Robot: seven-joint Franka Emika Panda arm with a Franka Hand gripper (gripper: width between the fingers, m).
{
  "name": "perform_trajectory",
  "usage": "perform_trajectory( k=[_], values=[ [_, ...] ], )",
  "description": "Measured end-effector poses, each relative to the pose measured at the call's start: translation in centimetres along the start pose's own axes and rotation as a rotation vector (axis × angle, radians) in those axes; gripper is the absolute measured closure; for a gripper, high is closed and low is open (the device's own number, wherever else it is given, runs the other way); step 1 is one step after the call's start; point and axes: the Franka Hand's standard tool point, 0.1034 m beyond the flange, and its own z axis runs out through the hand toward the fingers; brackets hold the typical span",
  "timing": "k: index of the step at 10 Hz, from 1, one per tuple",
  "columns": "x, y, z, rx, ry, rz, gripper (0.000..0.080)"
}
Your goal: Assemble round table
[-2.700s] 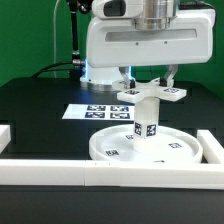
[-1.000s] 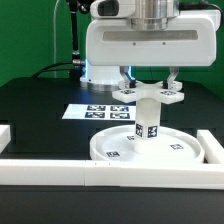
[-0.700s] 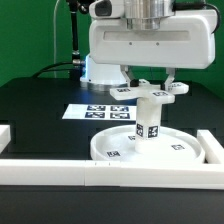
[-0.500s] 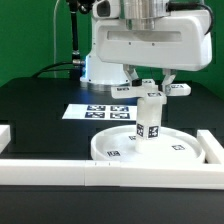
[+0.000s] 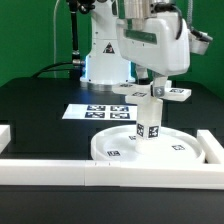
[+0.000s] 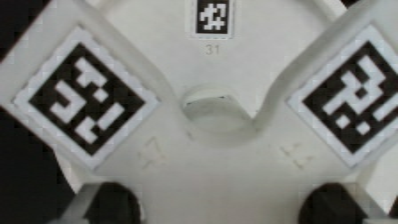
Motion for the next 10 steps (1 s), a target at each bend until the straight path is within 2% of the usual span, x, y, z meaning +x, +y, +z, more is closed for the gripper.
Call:
perform_trajectory(
  k=[5, 6, 8, 9, 10],
  values=[
    [0.11, -0.04, 0.03, 0.012, 0.005, 0.372, 0.0356],
    [0.16, -0.05, 0.0, 0.001, 0.0, 0.377, 0.0356],
    [0.07, -0.13, 0.06, 0.004, -0.005, 0.379, 0.0356],
    [0.03, -0.13, -0.01, 0.002, -0.006, 0.364, 0.0213],
    [-0.01, 0.05, -0.73, -0.017, -0.017, 0.309, 0.0169]
  ],
)
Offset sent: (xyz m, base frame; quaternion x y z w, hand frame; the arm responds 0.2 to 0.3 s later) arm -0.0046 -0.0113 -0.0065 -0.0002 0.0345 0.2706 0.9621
